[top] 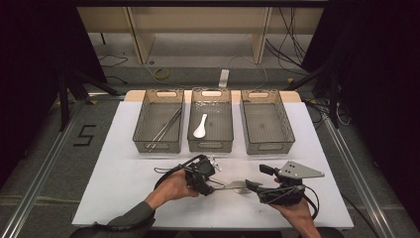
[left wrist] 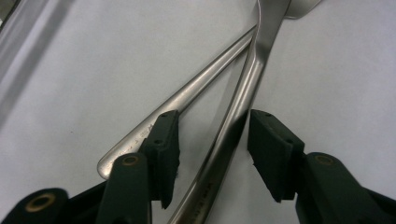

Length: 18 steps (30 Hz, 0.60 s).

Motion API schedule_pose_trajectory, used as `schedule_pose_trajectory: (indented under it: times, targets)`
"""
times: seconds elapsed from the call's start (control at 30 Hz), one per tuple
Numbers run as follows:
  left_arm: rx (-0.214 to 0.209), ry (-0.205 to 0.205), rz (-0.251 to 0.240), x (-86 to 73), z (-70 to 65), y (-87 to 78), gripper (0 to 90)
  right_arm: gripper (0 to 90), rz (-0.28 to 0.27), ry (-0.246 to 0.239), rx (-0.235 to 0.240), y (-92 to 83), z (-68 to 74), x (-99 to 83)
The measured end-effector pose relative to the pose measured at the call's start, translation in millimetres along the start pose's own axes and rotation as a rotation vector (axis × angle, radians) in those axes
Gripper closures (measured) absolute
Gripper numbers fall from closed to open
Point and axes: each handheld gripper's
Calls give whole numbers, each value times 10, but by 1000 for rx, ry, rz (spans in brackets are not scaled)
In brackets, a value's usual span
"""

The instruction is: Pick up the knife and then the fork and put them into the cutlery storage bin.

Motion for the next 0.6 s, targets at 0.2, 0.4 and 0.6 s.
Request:
schedule_pose_trajectory:
  times: [0.2, 0.4, 0.6]
  targets:
    - [-4, 27, 4, -3, -32, -4, 607, 260, 2, -2, -1, -1, 10, 1]
    - [-19, 34, 1, -15, -31, -8, 651, 260, 6, -1, -1, 9, 10, -1]
    - [-23, 49, 12, -10, -46, -16, 711, 260, 6, 0, -3, 10, 7, -3]
Point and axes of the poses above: each handheld gripper's, and its own axes: y roughly forward along the jaws, x roughly out of its top, z roughly to its left, and after that the axes turned 2 degrees about -x, right-handed
